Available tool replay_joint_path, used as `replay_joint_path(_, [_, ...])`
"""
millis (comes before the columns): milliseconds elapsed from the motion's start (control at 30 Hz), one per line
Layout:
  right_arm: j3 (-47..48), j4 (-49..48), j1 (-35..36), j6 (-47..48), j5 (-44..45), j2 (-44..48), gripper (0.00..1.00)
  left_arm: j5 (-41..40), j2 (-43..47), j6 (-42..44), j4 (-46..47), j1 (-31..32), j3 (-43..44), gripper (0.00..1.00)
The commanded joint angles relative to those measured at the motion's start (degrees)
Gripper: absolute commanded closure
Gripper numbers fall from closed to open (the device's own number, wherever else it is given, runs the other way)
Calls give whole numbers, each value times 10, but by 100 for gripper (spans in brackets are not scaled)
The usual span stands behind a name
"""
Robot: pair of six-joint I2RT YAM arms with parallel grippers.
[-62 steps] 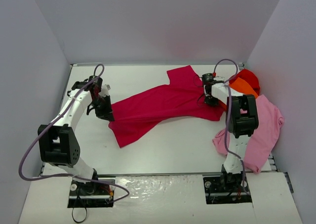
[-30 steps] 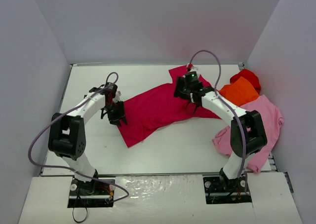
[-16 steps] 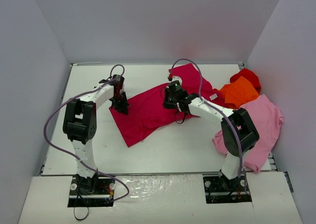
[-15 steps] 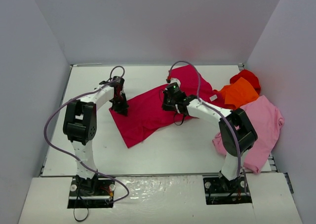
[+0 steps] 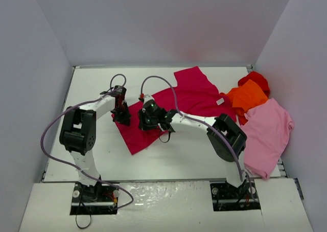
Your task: Fold and stack the t-shirts
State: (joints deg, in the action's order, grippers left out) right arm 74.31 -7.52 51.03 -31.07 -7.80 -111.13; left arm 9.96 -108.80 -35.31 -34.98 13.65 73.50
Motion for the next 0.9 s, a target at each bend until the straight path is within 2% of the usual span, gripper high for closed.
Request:
replay_joint_path(0, [35, -39, 8, -12, 2, 25, 100, 8, 31, -26, -11, 14, -88, 100])
replay_joint_path(233, [-20, -17, 12, -21, 1, 85, 99, -5, 151, -58, -34, 56, -174, 100])
replay_joint_path(300, [-46, 2, 16, -24, -3, 105, 77, -20, 173, -58, -49, 56, -169, 100])
replay_joint_path(333, [-58, 9, 18, -27, -3, 120, 68, -27, 177, -56, -59, 56, -162, 100])
replay_joint_path(367, [-75, 13, 22, -32, -3, 135, 64, -37, 183, -53, -68, 56, -154, 100])
replay_joint_path(533, [-141, 52, 47, -61, 20, 225, 60, -61, 176, -43, -96, 56, -116, 100])
replay_joint_path(867, [-200, 62, 131, -137, 9, 266, 56, -94, 172, -36, -125, 56, -85, 100])
